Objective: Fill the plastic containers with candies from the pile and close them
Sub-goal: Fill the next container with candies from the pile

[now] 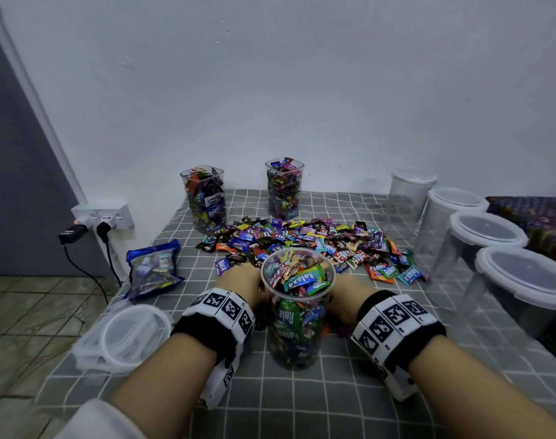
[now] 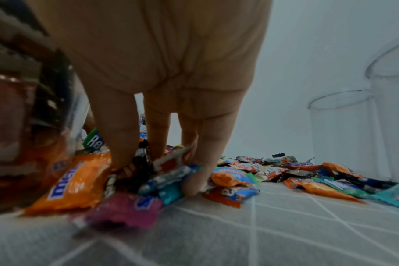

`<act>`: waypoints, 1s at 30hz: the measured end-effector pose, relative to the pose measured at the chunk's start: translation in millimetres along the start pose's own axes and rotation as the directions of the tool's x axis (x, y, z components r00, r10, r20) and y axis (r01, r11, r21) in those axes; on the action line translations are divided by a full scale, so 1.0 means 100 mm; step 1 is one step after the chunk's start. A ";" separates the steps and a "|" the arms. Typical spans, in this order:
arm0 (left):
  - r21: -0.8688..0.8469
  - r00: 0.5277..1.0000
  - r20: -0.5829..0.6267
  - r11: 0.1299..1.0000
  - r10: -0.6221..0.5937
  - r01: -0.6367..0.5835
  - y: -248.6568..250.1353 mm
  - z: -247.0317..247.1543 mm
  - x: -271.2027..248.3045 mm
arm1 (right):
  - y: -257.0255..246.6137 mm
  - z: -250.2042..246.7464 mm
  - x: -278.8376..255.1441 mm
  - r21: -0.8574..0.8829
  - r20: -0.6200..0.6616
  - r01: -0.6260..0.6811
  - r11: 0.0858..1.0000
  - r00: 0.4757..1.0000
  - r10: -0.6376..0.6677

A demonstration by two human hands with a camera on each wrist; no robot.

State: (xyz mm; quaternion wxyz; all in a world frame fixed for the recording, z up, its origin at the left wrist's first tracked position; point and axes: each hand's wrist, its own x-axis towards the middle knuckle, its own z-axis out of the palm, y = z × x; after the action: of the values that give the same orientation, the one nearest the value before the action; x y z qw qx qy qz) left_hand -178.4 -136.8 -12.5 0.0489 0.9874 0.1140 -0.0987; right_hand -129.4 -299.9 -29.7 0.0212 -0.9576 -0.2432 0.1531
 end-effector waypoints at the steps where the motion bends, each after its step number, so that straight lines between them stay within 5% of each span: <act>1: 0.003 1.000 -0.009 1.000 0.028 -0.028 -0.02 0.02 0.03 | 0.01 0.01 0.00 -0.006 -0.021 -0.001 1.000 1.000 0.001; 21: -0.092 0.978 -0.198 0.993 0.058 -0.077 -0.12 0.12 0.17 | 0.10 0.04 0.06 0.094 -0.194 0.015 0.995 0.981 0.004; 30: -0.134 0.960 -0.272 0.985 0.071 -0.111 -0.16 0.16 0.20 | 0.20 -0.09 -0.13 0.277 -0.423 -0.005 0.961 0.897 0.127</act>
State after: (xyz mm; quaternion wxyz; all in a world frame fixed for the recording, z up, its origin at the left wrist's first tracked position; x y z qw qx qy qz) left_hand -165.9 -119.2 -33.1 0.1109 0.9895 0.0811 0.0460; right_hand -128.0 -323.4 -20.4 0.1996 -0.9633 -0.1763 -0.0329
